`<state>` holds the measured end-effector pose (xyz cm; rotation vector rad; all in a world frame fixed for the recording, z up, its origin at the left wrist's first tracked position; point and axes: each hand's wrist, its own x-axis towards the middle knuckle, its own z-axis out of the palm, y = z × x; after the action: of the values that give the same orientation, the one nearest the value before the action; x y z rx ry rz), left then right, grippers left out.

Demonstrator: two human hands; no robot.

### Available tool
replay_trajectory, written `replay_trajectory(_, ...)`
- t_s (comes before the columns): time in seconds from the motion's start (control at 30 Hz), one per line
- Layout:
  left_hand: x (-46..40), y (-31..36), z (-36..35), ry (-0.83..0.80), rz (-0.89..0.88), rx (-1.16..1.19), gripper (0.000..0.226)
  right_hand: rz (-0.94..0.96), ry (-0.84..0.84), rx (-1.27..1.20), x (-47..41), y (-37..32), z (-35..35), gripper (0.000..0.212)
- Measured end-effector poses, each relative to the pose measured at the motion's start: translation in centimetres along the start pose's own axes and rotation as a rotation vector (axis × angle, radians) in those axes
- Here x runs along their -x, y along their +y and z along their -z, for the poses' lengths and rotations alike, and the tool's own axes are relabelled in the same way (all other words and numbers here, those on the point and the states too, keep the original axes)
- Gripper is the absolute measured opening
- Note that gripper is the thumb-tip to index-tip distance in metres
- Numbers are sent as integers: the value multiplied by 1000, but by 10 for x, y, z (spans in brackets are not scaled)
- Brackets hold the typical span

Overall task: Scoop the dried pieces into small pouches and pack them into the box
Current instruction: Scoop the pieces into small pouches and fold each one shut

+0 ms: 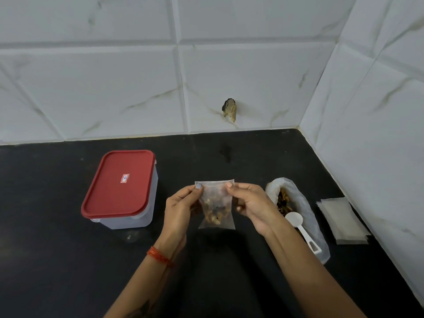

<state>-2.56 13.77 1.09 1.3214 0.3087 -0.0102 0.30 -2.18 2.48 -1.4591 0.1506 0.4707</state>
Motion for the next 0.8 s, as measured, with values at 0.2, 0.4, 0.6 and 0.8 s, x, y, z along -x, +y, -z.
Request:
replay_trajectory(0.2,-11,-9,13,25,81,-32,23,-78,-79,-51,-9,15,-8,41)
replay_trajectory(0.4,-23,-25,23,91,131,-84,29,-50,55,7,-28,41,-28,47)
replay_trajectory(0.6,-45,-39,28,143,-18,-186,57,30,155,55,-66,44,-41,47)
replay_trajectory(0.8,-104,-37,27,272,-111,-419,49,123,265,305,-125,36,-62,46)
